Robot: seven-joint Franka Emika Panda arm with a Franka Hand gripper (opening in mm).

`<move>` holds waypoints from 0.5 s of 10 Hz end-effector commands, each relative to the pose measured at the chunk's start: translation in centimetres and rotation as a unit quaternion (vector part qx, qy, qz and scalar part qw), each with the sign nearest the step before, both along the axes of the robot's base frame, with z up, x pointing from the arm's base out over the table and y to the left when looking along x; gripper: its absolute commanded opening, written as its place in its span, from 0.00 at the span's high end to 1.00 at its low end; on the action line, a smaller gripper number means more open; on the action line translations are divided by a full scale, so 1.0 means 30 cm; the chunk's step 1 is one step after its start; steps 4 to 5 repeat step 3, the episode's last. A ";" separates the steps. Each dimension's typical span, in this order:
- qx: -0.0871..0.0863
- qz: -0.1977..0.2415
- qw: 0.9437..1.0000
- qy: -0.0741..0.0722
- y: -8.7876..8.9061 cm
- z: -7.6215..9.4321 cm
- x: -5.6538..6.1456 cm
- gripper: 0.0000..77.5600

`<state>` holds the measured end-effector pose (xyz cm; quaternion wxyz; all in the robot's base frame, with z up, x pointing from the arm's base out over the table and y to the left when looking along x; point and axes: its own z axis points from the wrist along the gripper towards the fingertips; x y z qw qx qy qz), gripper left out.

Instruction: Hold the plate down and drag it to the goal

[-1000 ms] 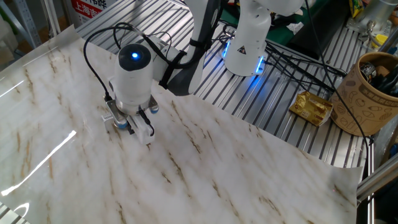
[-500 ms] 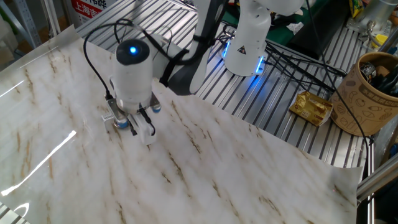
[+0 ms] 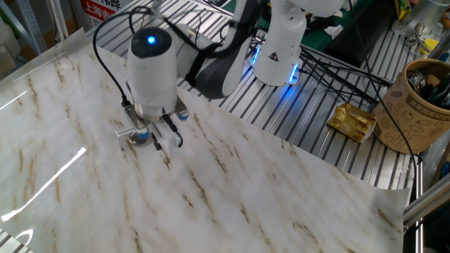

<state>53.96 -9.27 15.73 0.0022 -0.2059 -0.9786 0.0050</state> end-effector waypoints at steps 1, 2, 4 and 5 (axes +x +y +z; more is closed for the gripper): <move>0.013 0.026 1.000 0.009 0.041 0.102 -0.015 1.00; 0.013 0.027 0.999 0.010 0.041 0.107 -0.016 1.00; 0.014 0.038 0.999 0.011 0.035 0.122 -0.019 1.00; 0.014 0.038 0.999 0.011 0.035 0.122 -0.019 1.00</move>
